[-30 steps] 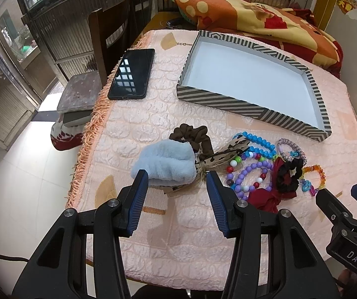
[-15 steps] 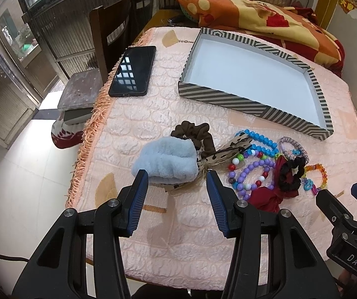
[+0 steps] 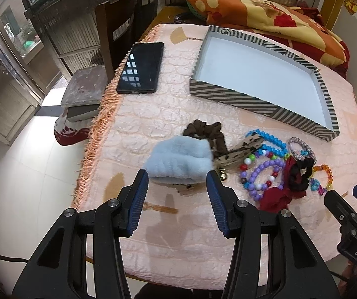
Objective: Organize jewelry
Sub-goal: 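Grasp the light blue scrunchie with the left gripper while the right grasps the black scrunchie, then carry both scrunchies into the striped tray and open both grippers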
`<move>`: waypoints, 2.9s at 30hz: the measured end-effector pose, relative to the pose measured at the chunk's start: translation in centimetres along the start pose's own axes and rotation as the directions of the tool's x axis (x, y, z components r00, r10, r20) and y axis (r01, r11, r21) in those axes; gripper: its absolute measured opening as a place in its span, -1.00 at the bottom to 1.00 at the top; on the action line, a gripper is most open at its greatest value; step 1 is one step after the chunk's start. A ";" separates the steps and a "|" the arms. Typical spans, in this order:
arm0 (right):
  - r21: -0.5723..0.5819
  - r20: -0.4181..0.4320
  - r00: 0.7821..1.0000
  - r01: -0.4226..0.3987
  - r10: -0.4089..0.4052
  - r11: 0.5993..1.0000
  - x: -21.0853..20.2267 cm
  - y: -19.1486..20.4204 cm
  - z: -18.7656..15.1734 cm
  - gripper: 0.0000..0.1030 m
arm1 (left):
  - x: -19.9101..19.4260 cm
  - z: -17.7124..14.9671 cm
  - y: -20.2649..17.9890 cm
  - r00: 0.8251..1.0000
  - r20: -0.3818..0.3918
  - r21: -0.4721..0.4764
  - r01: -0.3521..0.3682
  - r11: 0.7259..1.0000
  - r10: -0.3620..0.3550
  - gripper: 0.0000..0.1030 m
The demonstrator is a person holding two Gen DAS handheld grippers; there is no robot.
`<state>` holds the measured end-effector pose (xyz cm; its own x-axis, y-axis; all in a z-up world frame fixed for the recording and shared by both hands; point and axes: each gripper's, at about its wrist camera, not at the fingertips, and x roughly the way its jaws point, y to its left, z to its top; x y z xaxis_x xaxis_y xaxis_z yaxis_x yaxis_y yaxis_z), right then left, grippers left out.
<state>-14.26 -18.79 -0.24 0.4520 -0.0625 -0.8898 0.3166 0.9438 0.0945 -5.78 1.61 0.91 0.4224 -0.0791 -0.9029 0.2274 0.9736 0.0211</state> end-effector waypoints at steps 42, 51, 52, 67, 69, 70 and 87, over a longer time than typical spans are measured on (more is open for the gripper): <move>-0.068 -0.094 0.989 -0.123 0.116 0.990 6.0 3.6 0.9 -0.58 | 6.2 3.0 1.6 0.960 -0.119 0.128 0.268 0.955 -0.254 -0.02; 0.078 -0.010 0.958 -0.283 0.285 0.956 2.7 0.0 1.5 -0.91 | 5.0 3.7 2.8 0.963 -0.086 0.102 0.262 0.960 -0.254 -0.54; 0.082 0.005 0.956 -0.292 0.293 0.953 2.0 -0.3 1.7 -0.91 | 4.6 3.9 3.1 0.963 -0.079 0.097 0.264 0.960 -0.257 -0.55; 0.057 0.136 0.955 -0.273 0.264 0.960 0.0 -0.9 7.7 -0.91 | -0.8 9.3 2.0 0.952 0.053 0.149 0.292 0.945 -0.303 -0.55; 0.046 0.130 0.959 -0.259 0.251 0.965 0.9 -0.9 8.9 -0.91 | -0.6 10.5 1.2 0.954 0.069 0.168 0.277 0.946 -0.291 -0.55; 0.043 0.123 0.962 -0.252 0.246 0.967 1.6 -0.8 9.6 -0.91 | -0.4 11.2 0.8 0.953 0.072 0.175 0.278 0.944 -0.294 -0.55; 0.048 -0.095 0.951 -0.291 0.295 0.955 13.2 3.9 14.1 -0.91 | 10.4 17.4 -4.2 0.961 -0.079 0.218 0.276 0.936 -0.265 -0.54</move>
<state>4.68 -20.50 -5.30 0.4438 0.2497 -0.8606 0.2105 0.9045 0.3710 12.89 -7.01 -1.13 0.2762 -0.3167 -0.9074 0.5203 0.8431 -0.1359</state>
